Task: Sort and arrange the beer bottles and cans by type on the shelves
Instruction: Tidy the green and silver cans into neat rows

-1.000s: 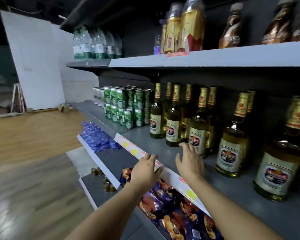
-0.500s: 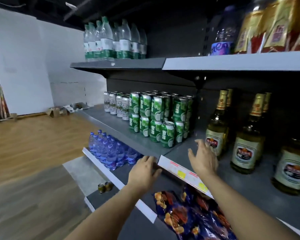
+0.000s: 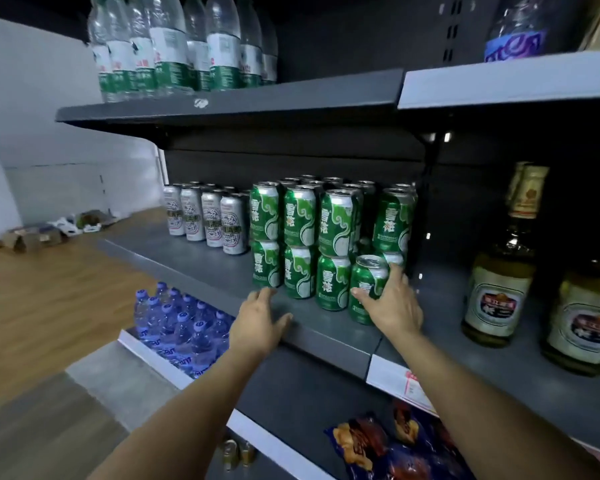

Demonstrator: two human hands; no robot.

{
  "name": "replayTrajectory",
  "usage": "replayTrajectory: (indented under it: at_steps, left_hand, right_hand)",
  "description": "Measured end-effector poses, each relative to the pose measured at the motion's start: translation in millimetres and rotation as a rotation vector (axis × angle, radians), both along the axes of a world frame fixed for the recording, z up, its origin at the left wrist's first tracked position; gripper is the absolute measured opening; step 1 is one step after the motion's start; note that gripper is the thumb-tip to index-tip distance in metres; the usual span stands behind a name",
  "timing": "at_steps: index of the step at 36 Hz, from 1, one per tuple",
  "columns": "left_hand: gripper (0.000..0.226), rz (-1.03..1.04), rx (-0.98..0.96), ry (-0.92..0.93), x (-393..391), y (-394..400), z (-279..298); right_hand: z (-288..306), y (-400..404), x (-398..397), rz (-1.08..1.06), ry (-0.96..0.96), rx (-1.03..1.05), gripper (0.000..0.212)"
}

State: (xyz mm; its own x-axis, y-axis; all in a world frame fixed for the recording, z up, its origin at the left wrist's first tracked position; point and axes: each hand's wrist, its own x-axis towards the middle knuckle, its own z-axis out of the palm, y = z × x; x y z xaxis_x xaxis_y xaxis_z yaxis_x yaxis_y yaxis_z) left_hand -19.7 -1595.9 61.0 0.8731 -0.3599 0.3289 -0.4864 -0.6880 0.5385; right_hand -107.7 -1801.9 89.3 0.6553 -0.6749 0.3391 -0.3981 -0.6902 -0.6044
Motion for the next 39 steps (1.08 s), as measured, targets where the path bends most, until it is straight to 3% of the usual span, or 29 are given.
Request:
replayTrajectory:
  at_steps: [10,20,24,32,39]
  left_hand:
    - [0.088,-0.017,-0.223,0.187,95,1,10]
    - [0.106,-0.328,-0.24,0.302,163,-5,2]
    - [0.104,-0.388,-0.285,0.297,174,-7,-3]
    - [0.076,-0.343,-0.296,0.289,175,-10,-8]
    - [0.075,-0.318,-0.232,0.25,174,-10,-9]
  right_hand:
    - [-14,9,26,-0.128,-0.106,-0.029,0.085]
    - [-4,15,16,-0.222,-0.047,0.062,0.086]
    - [-6,23,16,-0.239,-0.098,0.1,0.086]
    - [-16,33,24,-0.34,-0.117,0.064,0.088]
    - [-17,37,26,-0.424,-0.118,0.07,0.09]
